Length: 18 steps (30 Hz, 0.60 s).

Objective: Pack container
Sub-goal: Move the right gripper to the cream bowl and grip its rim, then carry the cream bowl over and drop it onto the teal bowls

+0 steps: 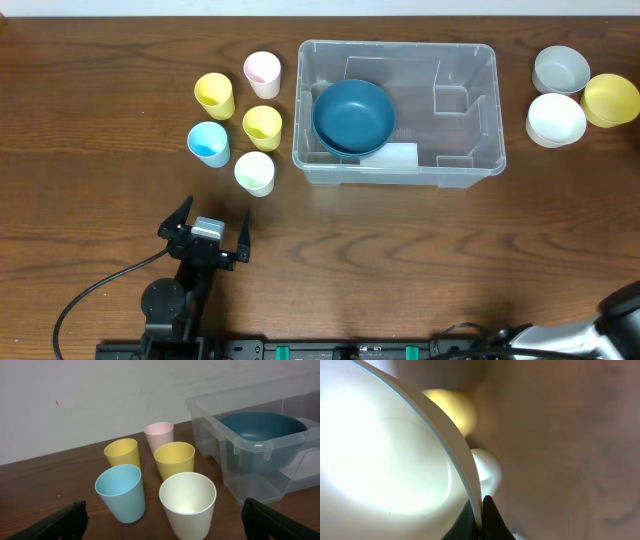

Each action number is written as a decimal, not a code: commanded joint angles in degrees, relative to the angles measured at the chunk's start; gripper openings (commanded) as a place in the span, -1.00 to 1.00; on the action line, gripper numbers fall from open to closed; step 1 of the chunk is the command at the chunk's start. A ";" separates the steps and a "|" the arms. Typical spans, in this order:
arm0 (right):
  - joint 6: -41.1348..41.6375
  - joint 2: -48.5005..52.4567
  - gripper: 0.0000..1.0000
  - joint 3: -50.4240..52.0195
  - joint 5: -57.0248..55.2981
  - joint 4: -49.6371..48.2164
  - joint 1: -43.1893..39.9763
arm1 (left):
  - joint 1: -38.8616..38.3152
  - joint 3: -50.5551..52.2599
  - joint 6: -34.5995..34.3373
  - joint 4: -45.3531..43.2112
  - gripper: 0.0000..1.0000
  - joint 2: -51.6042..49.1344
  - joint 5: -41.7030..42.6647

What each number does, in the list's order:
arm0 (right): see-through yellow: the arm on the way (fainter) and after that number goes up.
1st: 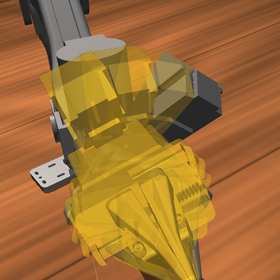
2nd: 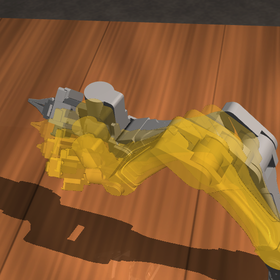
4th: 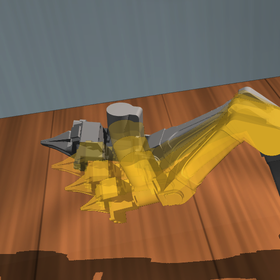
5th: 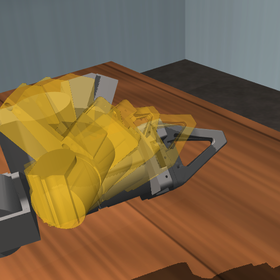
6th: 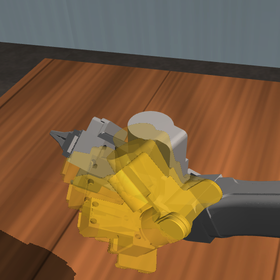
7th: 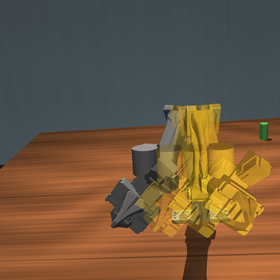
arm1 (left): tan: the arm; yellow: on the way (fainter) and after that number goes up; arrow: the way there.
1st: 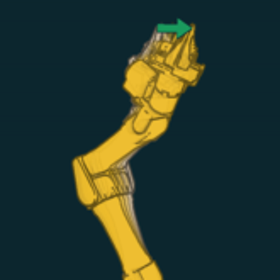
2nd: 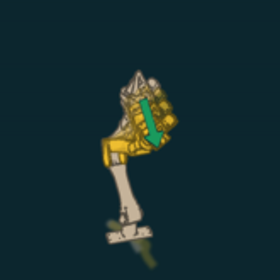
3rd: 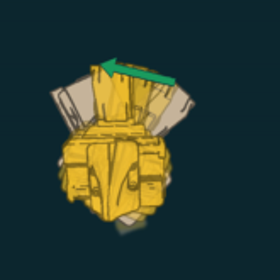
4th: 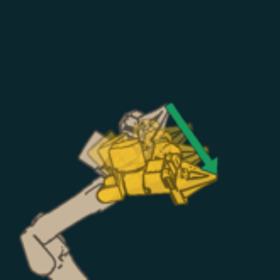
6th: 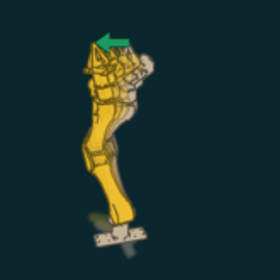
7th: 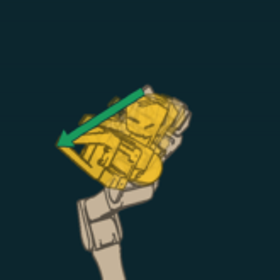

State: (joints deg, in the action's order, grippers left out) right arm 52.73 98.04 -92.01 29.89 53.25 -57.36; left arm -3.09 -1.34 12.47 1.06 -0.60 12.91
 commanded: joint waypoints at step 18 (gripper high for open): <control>-2.21 -9.94 -0.98 -5.49 -24.39 -5.77 59.76 | 0.28 1.11 0.57 1.81 0.96 0.26 0.37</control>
State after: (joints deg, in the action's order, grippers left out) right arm 52.21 84.79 -97.34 14.09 47.94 -2.70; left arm -3.09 -1.34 12.49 1.06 -0.60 12.91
